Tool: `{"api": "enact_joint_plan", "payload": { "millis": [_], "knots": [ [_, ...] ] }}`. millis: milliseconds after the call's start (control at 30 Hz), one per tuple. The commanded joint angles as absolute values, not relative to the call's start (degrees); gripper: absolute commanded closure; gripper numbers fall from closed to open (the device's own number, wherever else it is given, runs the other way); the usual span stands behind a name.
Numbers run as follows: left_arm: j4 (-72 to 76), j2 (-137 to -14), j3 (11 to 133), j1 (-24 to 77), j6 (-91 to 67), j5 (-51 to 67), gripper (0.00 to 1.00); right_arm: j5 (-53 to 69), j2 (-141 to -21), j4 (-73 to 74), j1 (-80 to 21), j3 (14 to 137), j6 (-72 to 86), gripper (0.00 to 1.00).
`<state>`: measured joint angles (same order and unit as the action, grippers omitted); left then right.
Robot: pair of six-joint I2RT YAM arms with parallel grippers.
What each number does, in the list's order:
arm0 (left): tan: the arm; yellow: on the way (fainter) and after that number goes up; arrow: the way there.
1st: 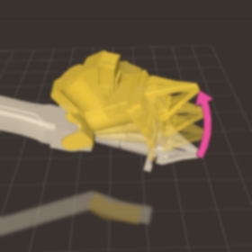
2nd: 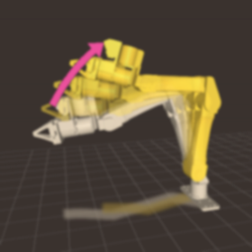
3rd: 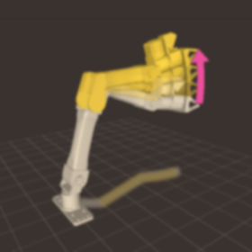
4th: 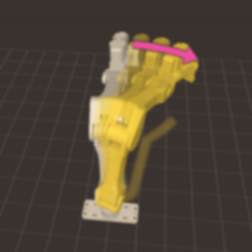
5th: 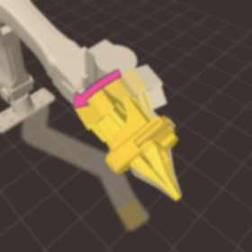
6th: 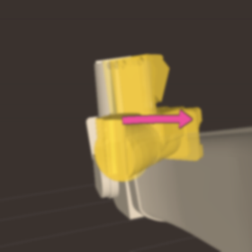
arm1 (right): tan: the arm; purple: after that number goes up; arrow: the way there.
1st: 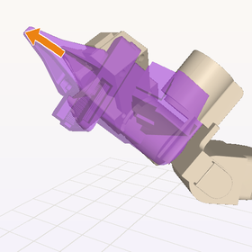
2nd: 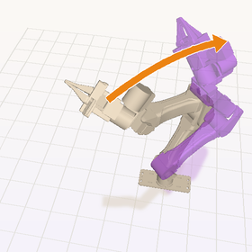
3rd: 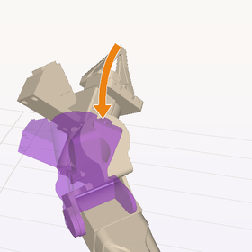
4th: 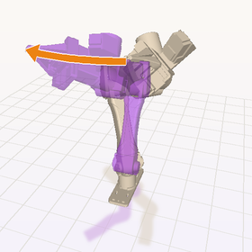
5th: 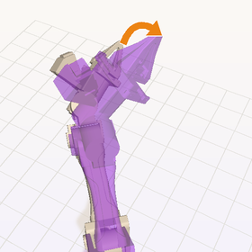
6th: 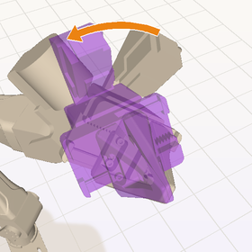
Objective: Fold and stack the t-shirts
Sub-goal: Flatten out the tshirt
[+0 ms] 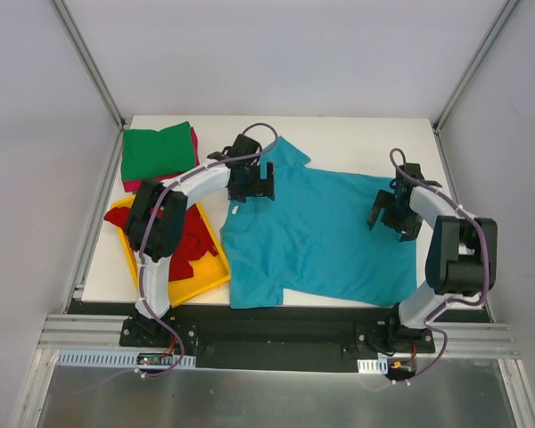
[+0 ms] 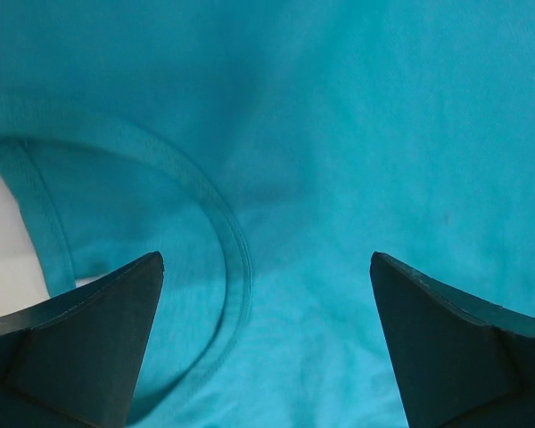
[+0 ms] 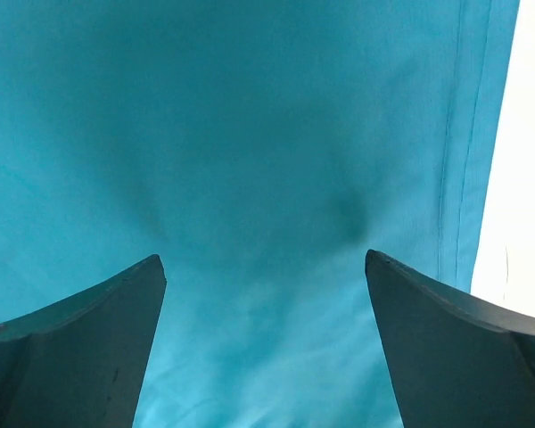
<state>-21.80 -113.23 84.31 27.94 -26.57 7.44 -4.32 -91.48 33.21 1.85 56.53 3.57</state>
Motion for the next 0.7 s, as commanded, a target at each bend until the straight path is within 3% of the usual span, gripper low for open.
{"api": "enact_joint_plan", "payload": {
  "millis": [0, 367, 667],
  "knots": [
    [-22.9, -117.4, 90.6, 25.9, -26.9, 8.9, 0.01, -5.7, -97.8, 32.7, 3.2, 63.6, 3.4, 0.04],
    [-25.8, -130.8, 104.6, 23.9, -28.2, 11.3, 0.01, -2.1, -112.8, 33.7, 5.2, 75.7, 3.9, 0.04],
    [-26.7, -139.1, 118.5, 20.8, -29.7, 16.0, 0.01, 1.0, -123.3, 39.4, 6.0, 94.5, 5.0, 0.04]
  ]
}}
